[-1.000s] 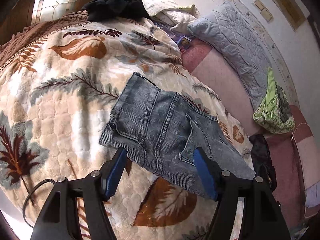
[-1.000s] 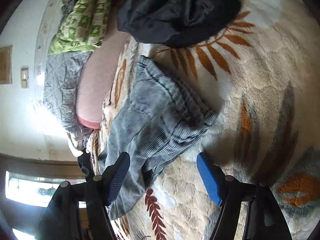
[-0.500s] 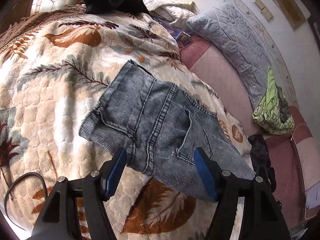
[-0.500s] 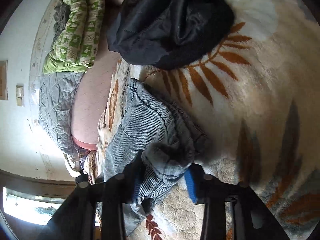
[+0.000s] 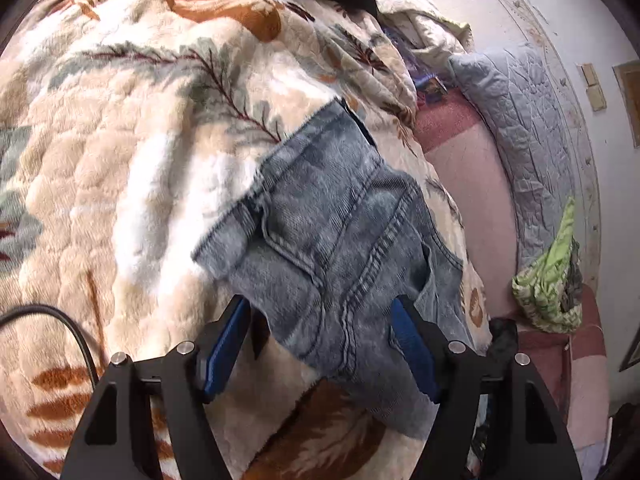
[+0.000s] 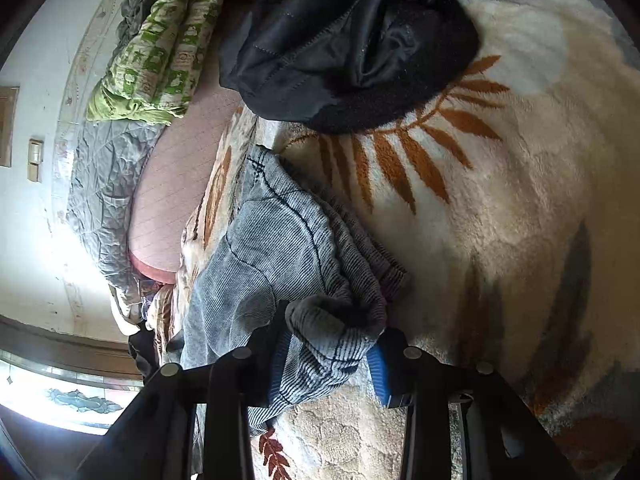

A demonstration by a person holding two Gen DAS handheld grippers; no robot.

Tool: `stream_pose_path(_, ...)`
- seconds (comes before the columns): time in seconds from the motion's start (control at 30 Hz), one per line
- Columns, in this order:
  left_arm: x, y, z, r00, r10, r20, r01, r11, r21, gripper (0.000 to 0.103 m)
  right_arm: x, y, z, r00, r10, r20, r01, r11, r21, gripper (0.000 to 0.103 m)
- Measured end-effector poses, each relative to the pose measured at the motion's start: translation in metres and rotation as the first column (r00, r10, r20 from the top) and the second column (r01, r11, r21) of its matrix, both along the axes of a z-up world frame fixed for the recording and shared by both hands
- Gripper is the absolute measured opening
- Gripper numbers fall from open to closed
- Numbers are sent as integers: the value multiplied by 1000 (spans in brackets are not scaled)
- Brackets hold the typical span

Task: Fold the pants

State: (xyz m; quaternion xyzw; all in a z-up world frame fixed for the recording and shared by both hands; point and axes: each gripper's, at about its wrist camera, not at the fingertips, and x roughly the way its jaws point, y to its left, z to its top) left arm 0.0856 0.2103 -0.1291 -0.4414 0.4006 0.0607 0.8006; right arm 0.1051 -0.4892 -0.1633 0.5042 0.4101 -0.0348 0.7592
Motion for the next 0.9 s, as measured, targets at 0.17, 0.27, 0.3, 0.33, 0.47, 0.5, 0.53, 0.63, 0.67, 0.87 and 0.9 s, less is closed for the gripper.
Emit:
stream_pose_path(0.17, 24, 7, -11, 999, 39, -10, -39, 999, 19, 73, 8, 1, 1, 1000, 1, -6, -1, 1000, -7, 38)
stream_pose_path(0.27, 29, 5, -10, 1000, 20, 8, -21, 997, 70, 63, 12, 2, 2, 1000, 14, -11, -14, 1000, -22, 30)
stream_pose_path(0.3, 32, 6, -11, 1000, 18, -7, -18, 996, 84, 51, 14, 3, 3, 1000, 22, -14, -22, 999, -35, 26)
stream_pose_path(0.33, 35, 9, -14, 1000, 8, -24, -5, 996, 90, 23, 15, 4, 4, 999, 31, -12, -32, 999, -42, 21)
stream_pose_path(0.47, 42, 11, -12, 999, -33, -34, 37, 992, 117, 16, 12, 5, 15, 999, 51, 15, -49, 995, -86, 15)
stream_pose_path(0.5, 42, 8, -7, 999, -41, -30, 45, 988, 147, 16, 11, 5, 20, 998, 53, 26, -50, 994, -96, 15)
stream_pose_path(0.53, 41, 5, -1, 999, -48, -23, 51, 983, 174, 15, 10, 6, 25, 998, 56, 35, -52, 993, -106, 14)
stream_pose_path(0.63, 36, -2, 15, 998, -67, 1, 65, 972, 227, 15, 6, 6, 43, 995, 64, 73, -54, 990, -134, 14)
stream_pose_path(0.67, 34, -5, 20, 997, -79, 12, 74, 967, 245, 15, 4, 6, 50, 994, 67, 84, -55, 988, -144, 14)
stream_pose_path(0.87, 5, -15, 41, 992, -123, 34, 110, 959, 260, 15, -29, -3, 79, 990, 63, 126, -41, 984, -173, 14)
stream_pose_path(0.9, -3, -17, 43, 990, -134, 37, 120, 958, 260, 15, -38, -6, 81, 990, 54, 129, -32, 986, -166, 14)
